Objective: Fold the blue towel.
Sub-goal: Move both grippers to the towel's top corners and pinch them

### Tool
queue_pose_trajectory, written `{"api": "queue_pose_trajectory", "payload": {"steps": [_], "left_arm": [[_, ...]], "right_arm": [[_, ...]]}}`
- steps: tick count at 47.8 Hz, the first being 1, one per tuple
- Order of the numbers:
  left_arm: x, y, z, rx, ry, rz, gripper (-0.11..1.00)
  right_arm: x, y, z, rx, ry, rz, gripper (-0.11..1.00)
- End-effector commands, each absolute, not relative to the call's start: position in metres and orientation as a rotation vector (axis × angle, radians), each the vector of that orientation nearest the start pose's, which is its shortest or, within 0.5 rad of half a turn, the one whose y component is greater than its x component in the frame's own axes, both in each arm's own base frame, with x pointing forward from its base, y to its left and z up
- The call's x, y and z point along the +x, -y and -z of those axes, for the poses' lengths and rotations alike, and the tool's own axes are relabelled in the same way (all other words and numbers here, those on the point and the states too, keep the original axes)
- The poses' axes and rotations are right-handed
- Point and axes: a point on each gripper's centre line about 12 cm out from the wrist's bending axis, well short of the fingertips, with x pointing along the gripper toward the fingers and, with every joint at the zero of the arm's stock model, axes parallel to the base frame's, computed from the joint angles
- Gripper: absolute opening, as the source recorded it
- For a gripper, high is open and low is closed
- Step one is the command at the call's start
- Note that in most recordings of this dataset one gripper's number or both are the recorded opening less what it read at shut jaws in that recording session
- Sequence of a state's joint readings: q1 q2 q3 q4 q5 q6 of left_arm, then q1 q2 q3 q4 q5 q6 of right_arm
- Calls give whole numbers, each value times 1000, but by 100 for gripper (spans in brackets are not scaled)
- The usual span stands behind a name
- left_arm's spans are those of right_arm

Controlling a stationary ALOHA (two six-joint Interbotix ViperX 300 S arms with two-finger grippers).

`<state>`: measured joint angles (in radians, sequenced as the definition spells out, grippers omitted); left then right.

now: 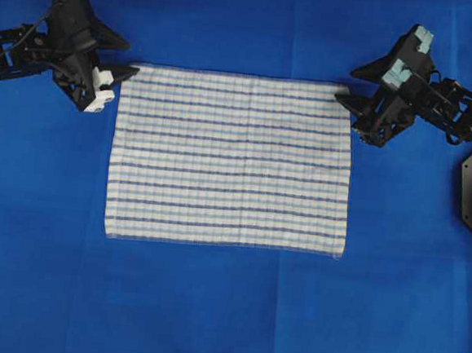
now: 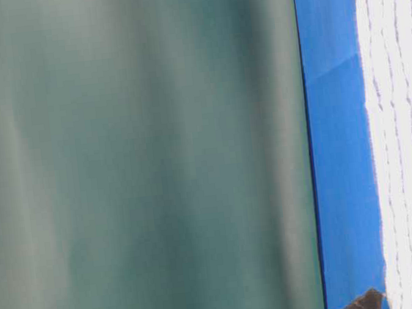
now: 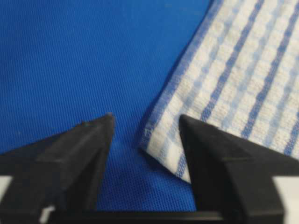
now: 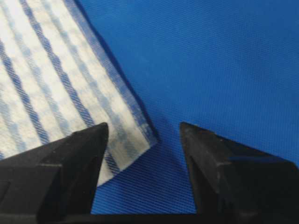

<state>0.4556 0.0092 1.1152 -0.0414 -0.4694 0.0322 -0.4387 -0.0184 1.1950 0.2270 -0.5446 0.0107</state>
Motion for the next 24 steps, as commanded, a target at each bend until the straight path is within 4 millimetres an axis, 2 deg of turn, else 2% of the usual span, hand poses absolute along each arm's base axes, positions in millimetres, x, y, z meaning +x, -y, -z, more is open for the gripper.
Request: {"api": "queue_pose_trajectory", "payload": {"steps": [1,4,8,19,24], "left_arm": [[261,-131,-86,-147,-626,-464,45],[261,-131,-82,-152,-637,-464,38],[261,-132,-77,-176,-649,-472,33],[259,-130,-64,-238,-684,-487,25],[259,-130,-64,-238,-682,-487,20]], "right_arm": [[237,128,-84,298,-559,613,66],[237,128,-81,300,-569,613,64],[238,128,-81,299,-569,612,55],[236,128,-80,300,-575,612,13],[237,127,-80,296,-575,607,7]]}}
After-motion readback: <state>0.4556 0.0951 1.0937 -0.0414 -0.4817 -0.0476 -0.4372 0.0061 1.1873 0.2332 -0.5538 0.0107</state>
